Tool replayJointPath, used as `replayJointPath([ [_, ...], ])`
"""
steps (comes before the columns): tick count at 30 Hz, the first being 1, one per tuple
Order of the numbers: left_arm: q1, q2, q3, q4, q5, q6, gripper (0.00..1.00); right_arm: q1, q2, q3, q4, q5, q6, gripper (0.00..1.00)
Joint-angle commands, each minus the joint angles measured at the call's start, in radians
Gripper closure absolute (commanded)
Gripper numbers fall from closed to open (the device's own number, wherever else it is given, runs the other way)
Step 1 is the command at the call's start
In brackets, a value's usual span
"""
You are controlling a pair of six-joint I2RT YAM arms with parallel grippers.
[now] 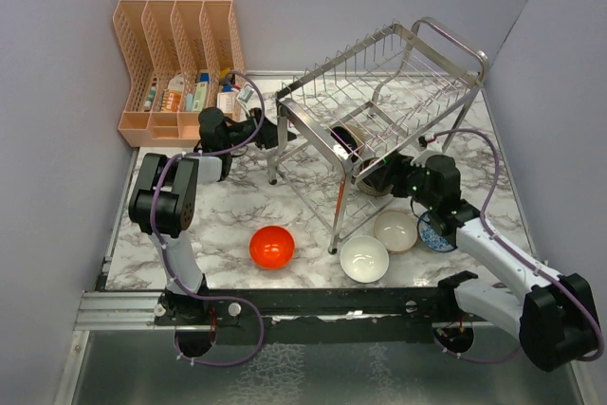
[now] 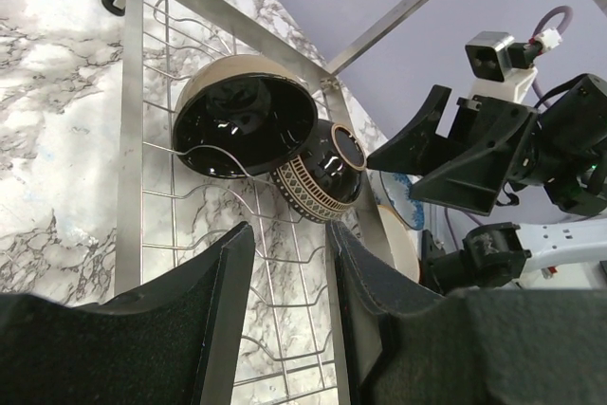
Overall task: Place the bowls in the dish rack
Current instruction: Move the bowl to the dish rack.
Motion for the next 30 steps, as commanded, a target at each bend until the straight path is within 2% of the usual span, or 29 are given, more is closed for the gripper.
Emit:
replayJointPath([
  [1, -0.012, -0.050, 0.007, -0.083, -0.034, 0.090, 0.61, -0.003, 0.047, -0.006, 0.143, -0.124, -0.033, 0.25],
  [11, -0.015, -0.051, 0.017, -0.135, -0.054, 0.125, 0.61, -0.003, 0.058, -0.041, 0.278, -0.230, -0.054, 0.26],
  [18, -0.015, -0.058, 0.014, -0.154, -0.060, 0.138, 0.61, -0.003, 0.149, -0.050, 0.365, -0.230, -0.045, 0.26],
  [24, -0.016, -0.055, 0.017, -0.173, -0.064, 0.152, 0.61, -0.003, 0.191, -0.042, 0.387, -0.158, -0.067, 0.26],
  [30, -0.016, -0.055, 0.018, -0.183, -0.064, 0.162, 0.61, -0.003, 0.089, -0.095, 0.383, 0.069, -0.061, 0.26],
])
